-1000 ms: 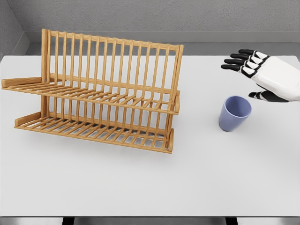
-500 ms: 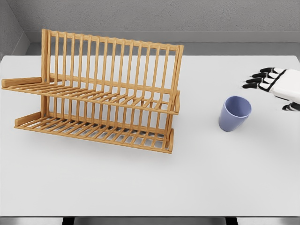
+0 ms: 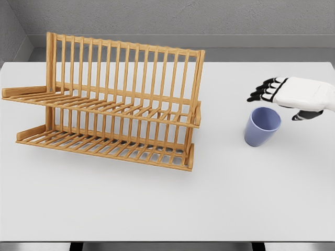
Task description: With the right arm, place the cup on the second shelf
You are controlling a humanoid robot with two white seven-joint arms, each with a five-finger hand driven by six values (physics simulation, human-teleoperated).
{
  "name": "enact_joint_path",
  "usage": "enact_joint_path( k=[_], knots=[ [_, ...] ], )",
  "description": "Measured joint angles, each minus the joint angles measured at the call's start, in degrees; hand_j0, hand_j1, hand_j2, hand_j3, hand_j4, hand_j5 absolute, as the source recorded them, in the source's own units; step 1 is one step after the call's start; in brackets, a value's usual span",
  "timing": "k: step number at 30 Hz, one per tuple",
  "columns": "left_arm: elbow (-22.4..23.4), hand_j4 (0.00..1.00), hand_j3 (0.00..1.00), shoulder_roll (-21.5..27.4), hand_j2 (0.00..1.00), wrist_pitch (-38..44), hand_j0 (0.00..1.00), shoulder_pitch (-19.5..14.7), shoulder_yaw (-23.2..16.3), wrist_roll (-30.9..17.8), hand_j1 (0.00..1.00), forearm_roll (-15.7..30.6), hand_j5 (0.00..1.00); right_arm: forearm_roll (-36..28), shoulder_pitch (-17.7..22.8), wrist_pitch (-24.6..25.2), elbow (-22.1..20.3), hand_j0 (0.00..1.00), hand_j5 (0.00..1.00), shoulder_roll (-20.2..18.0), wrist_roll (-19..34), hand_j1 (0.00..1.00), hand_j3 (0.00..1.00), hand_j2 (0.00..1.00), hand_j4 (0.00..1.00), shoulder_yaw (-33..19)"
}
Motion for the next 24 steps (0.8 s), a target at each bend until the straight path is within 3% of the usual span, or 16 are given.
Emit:
enact_joint_path(
  k=[8,10,13,24],
  knots=[
    [0.0,1.0,1.0,0.0,1.0,0.0,1.0,0.0,0.0,0.0,1.0,0.0,1.0,0.5,-0.4,0.0,4.1,1.0,1.0,1.9,0.0,1.0,1.0,1.0,1.0,4.3],
    [0.0,1.0,1.0,0.0,1.0,0.0,1.0,0.0,0.0,0.0,1.0,0.0,1.0,0.5,-2.6,0.0,5.3,1.0,1.0,2.5,0.0,1.0,1.0,1.0,1.0,5.5],
    [0.0,1.0,1.0,0.0,1.0,0.0,1.0,0.0,0.0,0.0,1.0,0.0,1.0,0.6,-3.0,0.0,6.5,1.0,1.0,3.2,0.0,1.0,1.0,1.0,1.0,7.4],
    [0.0,1.0,1.0,0.0,1.0,0.0,1.0,0.0,0.0,0.0,1.0,0.0,1.0,0.7,-3.3,0.0,5.9,1.0,1.0,2.6,0.0,1.0,1.0,1.0,1.0,8.4]
  ],
)
